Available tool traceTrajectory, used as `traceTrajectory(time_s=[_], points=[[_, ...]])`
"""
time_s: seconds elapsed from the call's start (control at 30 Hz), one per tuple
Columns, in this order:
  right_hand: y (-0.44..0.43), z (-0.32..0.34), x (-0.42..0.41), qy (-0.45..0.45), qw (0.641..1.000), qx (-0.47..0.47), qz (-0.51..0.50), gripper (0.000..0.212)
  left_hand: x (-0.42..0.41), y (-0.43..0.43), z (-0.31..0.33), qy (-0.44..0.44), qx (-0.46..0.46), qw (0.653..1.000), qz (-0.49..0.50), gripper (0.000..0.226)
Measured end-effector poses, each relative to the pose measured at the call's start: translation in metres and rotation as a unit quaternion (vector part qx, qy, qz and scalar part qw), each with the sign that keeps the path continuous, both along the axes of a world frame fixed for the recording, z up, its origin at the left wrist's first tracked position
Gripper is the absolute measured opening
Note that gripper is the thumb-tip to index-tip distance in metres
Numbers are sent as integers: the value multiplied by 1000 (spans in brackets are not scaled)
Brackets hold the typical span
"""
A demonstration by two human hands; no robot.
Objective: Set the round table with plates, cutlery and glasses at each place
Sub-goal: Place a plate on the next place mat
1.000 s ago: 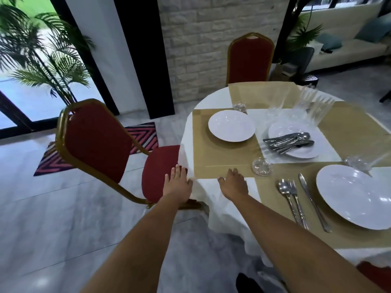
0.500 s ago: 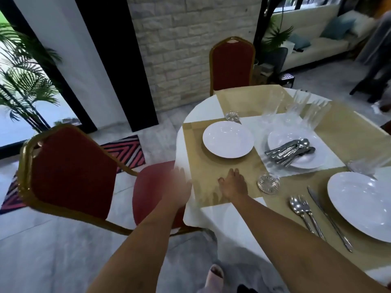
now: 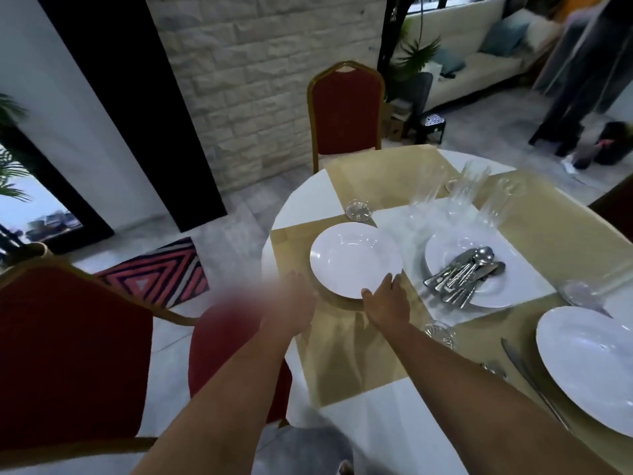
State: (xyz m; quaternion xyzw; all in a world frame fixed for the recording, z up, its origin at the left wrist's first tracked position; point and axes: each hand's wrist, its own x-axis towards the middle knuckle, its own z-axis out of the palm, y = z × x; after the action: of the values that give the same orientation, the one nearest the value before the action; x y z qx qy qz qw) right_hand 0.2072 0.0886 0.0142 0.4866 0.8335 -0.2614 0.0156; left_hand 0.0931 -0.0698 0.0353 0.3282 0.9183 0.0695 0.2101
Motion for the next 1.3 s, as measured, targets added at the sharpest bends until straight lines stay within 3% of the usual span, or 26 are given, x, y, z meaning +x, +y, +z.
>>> traceTrajectory(time_s=[0.43,0.67,0.87,1.3], points=[[28,-16,-40,76,980,-76,-169,84,-100,84,-17,17,-4,987,-160,63],[12,-30,-58,99,963,-28,-247,83,-140,101,-34,-14,32,981,-189,68],[-2,-29,-62,98,954,-8,-282,82,-143,105,-41,-59,106,973,-198,73],[-56,-34,-35,91,934,15,-344,80,-120,87,-42,-77,83,966,-232,73]])
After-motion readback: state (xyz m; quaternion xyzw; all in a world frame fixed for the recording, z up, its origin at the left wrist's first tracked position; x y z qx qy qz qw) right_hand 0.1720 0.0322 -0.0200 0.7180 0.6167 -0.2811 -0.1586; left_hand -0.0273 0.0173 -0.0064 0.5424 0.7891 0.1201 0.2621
